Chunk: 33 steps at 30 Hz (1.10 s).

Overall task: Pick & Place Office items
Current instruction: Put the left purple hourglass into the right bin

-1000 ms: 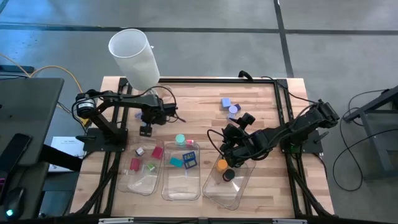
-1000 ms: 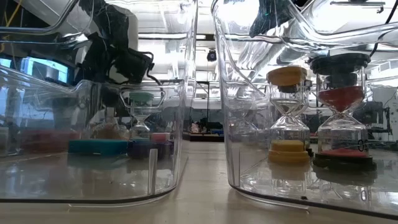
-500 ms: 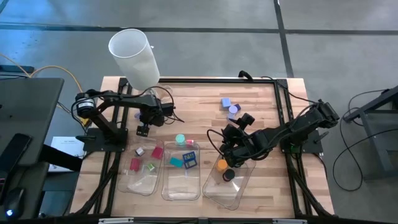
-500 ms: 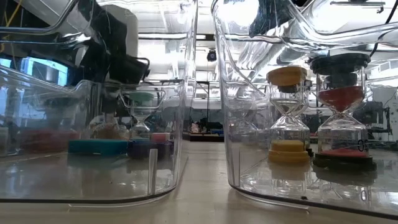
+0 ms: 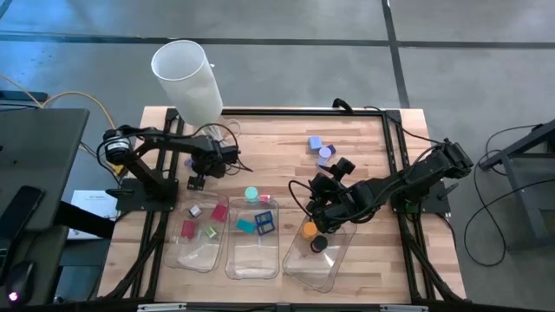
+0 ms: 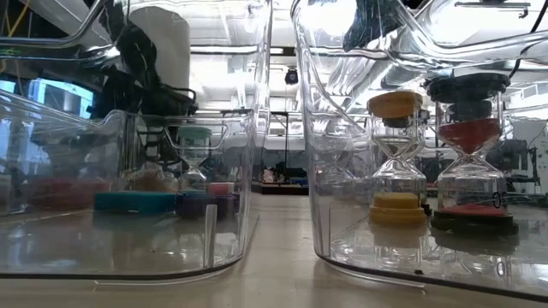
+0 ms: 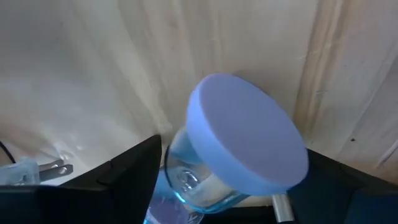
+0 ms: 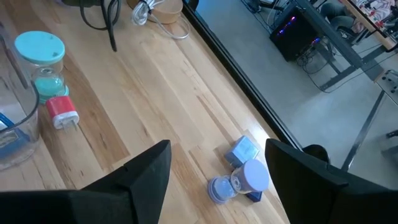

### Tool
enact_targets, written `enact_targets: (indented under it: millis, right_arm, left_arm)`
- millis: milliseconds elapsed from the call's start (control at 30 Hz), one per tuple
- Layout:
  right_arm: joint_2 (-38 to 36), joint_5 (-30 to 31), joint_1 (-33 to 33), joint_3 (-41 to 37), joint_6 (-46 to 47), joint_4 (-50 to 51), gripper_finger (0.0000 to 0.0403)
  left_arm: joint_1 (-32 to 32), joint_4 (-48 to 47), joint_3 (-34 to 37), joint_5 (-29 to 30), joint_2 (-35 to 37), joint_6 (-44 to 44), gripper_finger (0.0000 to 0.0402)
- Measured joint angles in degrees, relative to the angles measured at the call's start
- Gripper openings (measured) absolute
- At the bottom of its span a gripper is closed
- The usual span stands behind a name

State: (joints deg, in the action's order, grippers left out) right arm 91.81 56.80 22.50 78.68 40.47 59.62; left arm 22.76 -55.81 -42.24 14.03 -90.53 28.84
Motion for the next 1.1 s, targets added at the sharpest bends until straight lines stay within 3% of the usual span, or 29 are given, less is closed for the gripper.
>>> enact_targets:
  millis: [333,533,867,1100]
  right_arm:
    - [0.0,-0.1,0.0,0.0,0.0,-0.1,0.0251]
    - [0.0,-0.2,0.0,0.0,0.0,-0.2,0.0251]
    - [0.0,-0.2,0.0,0.0,0.0,-0.4,0.0251]
    - [0.0,-0.2,0.0,0.0,0.2,-0.4,0.0251]
  left_arm:
    - [-5.2,-0.1,0.2,2.2,-0.1,-1.3,0.0164]
    - [-9.5,-0.8,-0.2,7.4,-0.3,-4.3,0.0161]
    - [-13.9,-2.8,-3.5,25.9,-0.3,-15.3,0.0161]
    - [-15.3,-8.0,-6.5,27.3,-0.3,-20.8,0.0161]
